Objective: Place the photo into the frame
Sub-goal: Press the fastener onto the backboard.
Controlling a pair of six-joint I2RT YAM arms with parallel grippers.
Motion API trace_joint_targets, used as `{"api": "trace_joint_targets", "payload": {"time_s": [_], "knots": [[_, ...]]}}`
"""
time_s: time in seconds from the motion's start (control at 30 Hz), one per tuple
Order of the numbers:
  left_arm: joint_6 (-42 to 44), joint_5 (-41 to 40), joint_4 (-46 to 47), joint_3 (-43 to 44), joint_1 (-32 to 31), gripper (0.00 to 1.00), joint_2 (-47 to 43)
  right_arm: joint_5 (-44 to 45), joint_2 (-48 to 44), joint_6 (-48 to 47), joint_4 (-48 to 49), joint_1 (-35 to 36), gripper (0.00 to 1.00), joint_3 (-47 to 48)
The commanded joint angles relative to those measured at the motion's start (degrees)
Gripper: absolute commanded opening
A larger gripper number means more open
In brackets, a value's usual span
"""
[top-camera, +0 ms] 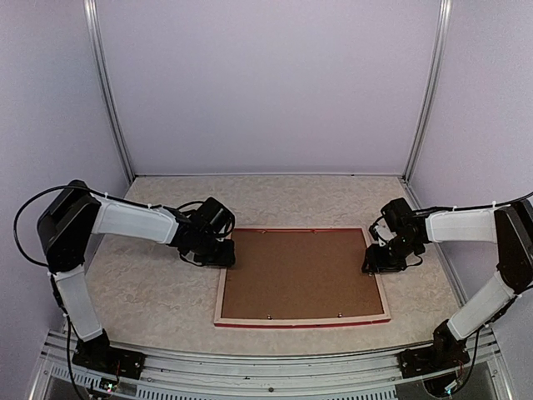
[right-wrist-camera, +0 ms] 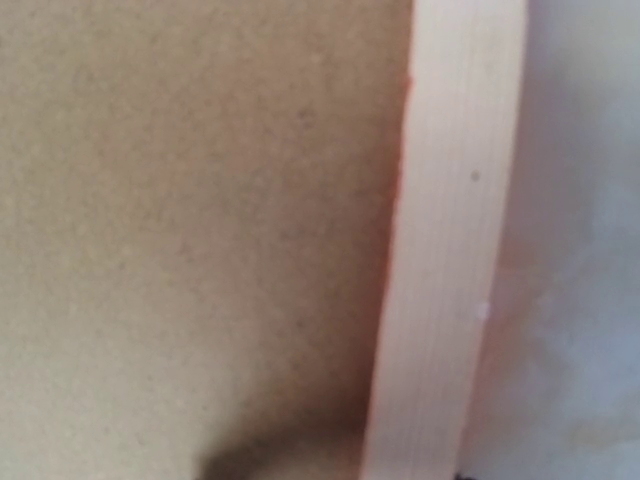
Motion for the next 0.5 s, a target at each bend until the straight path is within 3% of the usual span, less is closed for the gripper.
{"api": "trace_joint_targets", "payload": {"time_s": [0.0, 0.47], "knots": [[0.6, -0.1, -1.2, -2.2, 0.6, 0.35, -1.5, -1.1, 0.3, -0.6, 0.4, 0.8, 0.51, 0.6], [-0.2, 0.6, 1.7, -6.9, 1.3, 0.27, -3.4, -0.8, 0.0, -0.7, -0.2, 0.9, 0.51, 0.6]]}}
